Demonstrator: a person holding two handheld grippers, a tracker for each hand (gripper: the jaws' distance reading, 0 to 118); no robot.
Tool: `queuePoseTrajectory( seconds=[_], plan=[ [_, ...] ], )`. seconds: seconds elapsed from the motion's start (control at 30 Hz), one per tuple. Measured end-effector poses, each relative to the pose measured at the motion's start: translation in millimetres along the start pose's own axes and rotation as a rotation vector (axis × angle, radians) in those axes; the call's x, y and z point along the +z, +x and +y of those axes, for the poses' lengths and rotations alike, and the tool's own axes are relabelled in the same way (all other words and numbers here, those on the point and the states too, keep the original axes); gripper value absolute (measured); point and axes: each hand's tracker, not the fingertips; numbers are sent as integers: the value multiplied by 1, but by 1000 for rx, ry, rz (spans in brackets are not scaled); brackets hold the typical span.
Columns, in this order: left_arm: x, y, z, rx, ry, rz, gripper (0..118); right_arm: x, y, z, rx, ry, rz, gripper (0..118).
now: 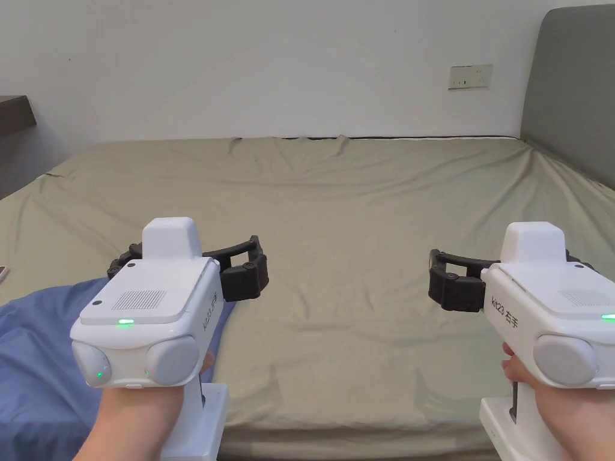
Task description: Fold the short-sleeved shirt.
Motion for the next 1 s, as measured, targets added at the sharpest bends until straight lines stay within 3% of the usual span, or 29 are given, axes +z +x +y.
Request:
queuePoseTrajectory(
  seconds=[1.0],
  plan=[
    [-2, 1, -1, 4, -5, 1, 117, -1, -2, -1, 19, -3, 2, 118]
  ],
)
